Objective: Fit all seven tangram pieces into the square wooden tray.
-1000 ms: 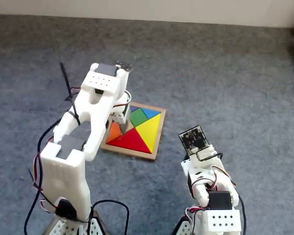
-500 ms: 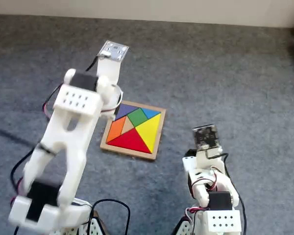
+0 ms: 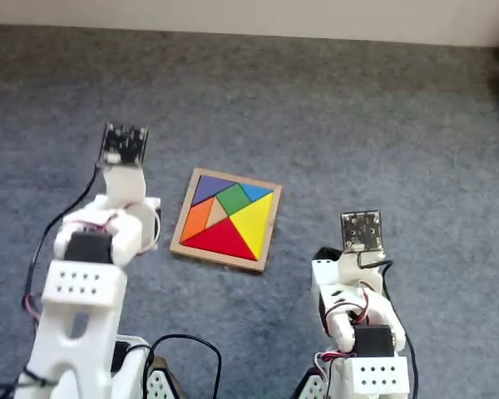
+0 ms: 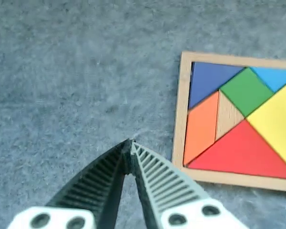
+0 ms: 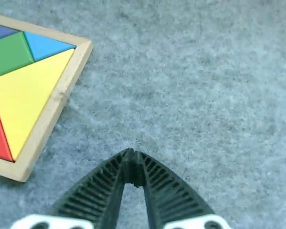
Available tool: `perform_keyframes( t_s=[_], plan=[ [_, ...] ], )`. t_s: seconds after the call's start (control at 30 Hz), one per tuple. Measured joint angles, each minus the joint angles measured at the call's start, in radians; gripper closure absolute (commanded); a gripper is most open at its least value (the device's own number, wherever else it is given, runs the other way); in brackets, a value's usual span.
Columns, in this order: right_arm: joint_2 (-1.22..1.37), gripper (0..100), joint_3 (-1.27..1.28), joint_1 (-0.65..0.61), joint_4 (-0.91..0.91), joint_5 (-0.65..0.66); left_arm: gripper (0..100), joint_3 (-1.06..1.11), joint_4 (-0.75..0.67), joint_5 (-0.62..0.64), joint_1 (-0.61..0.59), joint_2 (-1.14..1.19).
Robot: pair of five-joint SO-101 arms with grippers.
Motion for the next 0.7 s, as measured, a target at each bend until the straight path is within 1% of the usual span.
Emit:
perform_keyframes(
  t_s=[0.13,0.43,0.7],
  plan=[
    [0.0,99.2,0.0,0.0,0.0,0.0,100,0.141,-0.009,-0.031,0.005,-0.129],
    [0.0,99.2,0.0,0.0,0.0,0.0,100,0.404,-0.012,-0.032,0.005,-0.436],
    [0.0,99.2,0.0,0.0,0.0,0.0,100,0.647,-0.012,-0.032,0.003,-0.77]
  ],
)
